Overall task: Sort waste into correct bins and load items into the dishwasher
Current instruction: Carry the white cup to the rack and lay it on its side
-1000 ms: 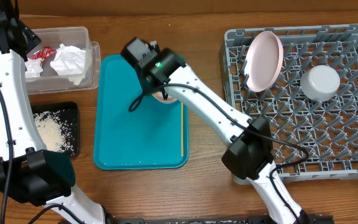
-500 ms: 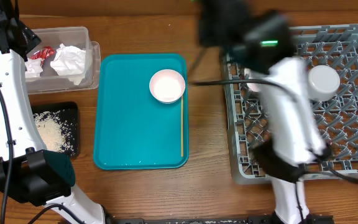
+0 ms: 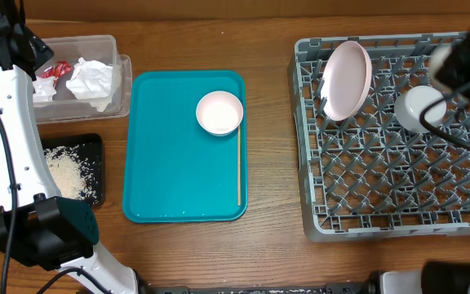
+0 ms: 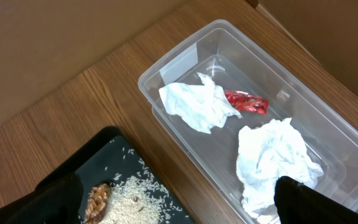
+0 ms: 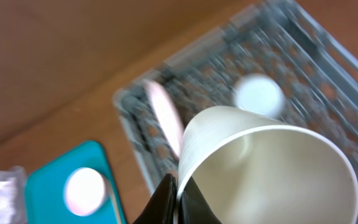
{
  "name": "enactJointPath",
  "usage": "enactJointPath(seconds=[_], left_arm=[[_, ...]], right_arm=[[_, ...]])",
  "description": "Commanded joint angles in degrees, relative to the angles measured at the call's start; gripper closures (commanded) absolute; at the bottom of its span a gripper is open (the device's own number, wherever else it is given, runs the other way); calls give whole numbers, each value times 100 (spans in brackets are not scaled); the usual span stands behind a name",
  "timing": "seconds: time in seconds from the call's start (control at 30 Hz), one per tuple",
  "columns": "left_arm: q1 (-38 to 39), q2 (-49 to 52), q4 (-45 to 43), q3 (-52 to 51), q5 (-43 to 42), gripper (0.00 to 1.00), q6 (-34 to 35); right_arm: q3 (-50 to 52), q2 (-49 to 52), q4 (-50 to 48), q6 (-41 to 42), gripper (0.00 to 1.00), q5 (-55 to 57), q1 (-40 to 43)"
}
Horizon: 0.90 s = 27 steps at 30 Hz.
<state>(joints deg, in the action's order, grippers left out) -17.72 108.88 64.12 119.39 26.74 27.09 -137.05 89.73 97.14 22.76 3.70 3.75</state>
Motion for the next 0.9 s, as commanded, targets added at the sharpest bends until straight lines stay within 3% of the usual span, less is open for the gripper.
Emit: enactJointPath(seconds=[0.0, 0.13, 0.37, 0.6, 0.87], left_arm=[[26, -2, -4, 28, 20, 0, 79], [26, -2, -4, 28, 17, 0, 79], [26, -2, -4, 28, 20, 0, 81], [26, -2, -4, 28, 20, 0, 79], [26, -2, -4, 28, 20, 0, 79]], right_arm=[[1370, -240, -216, -50, 96, -249, 549], [2636, -295, -1001, -520, 96, -1377, 1019], [4857, -295, -2750, -1445, 96, -4850, 1943], [6583, -295, -3698, -2203, 96, -7235, 3058], [7781, -293, -4057, -2623, 96, -8063, 3960]])
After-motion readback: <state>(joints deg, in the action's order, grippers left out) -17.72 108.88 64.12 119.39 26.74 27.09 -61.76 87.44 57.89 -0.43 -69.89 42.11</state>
